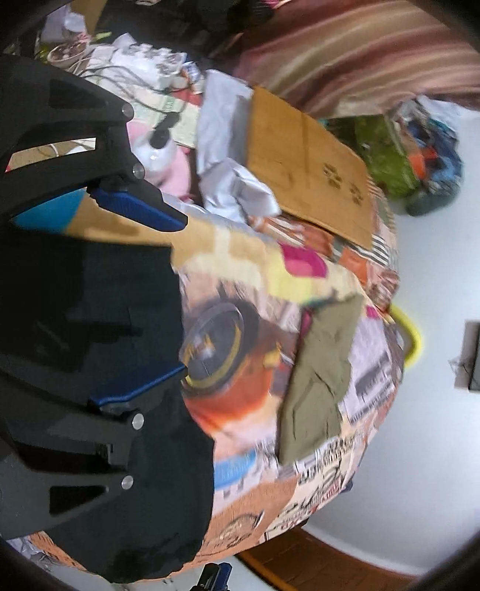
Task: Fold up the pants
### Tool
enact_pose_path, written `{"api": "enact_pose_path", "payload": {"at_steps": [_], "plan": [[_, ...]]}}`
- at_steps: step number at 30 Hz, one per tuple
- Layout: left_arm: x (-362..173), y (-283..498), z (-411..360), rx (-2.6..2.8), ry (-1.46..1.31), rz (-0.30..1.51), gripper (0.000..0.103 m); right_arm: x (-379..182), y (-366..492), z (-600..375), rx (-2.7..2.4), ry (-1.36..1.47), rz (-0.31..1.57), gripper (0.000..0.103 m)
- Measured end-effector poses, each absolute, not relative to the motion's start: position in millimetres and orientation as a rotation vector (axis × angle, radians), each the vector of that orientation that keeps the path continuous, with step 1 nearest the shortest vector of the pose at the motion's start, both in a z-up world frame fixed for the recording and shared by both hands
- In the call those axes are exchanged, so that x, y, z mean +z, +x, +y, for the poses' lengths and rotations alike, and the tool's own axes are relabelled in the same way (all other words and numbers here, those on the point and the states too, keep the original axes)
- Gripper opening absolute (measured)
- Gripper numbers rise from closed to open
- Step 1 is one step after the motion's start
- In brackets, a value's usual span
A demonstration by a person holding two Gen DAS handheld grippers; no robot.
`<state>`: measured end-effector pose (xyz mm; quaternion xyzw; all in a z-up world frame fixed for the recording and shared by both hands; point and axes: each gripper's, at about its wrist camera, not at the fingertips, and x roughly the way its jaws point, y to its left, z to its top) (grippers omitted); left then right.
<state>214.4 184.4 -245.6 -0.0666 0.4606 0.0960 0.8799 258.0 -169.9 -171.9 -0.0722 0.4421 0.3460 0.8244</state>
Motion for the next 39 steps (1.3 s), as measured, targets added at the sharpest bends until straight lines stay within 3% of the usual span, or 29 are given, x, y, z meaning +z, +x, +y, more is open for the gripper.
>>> {"api": "enact_pose_path", "payload": {"at_steps": [8, 20, 22, 23, 26, 30, 39], "plan": [[-294, 218, 210, 0.13, -0.221, 1.041, 0.072, -192, 262, -90, 0.823, -0.273, 1.009, 0.037], [-314, 239, 200, 0.007, -0.2, 1.068, 0.077, -229, 287, -34, 0.901, -0.342, 1.147, 0.037], [-313, 239, 199, 0.003, -0.188, 1.054, 0.073, -235, 288, -28, 0.905, -0.356, 1.16, 0.037], [-312, 240, 199, -0.002, -0.185, 1.046, 0.063, -238, 290, -25, 0.91, -0.363, 1.175, 0.037], [-307, 237, 195, 0.003, -0.159, 1.017, 0.047, -243, 292, -21, 0.923, -0.375, 1.213, 0.037], [-301, 231, 193, 0.019, -0.139, 0.991, 0.032, -244, 291, -22, 0.949, -0.382, 1.24, 0.037], [-284, 214, 189, 0.024, -0.118, 0.934, 0.026, -251, 288, -19, 0.991, -0.348, 1.289, 0.037]]}}
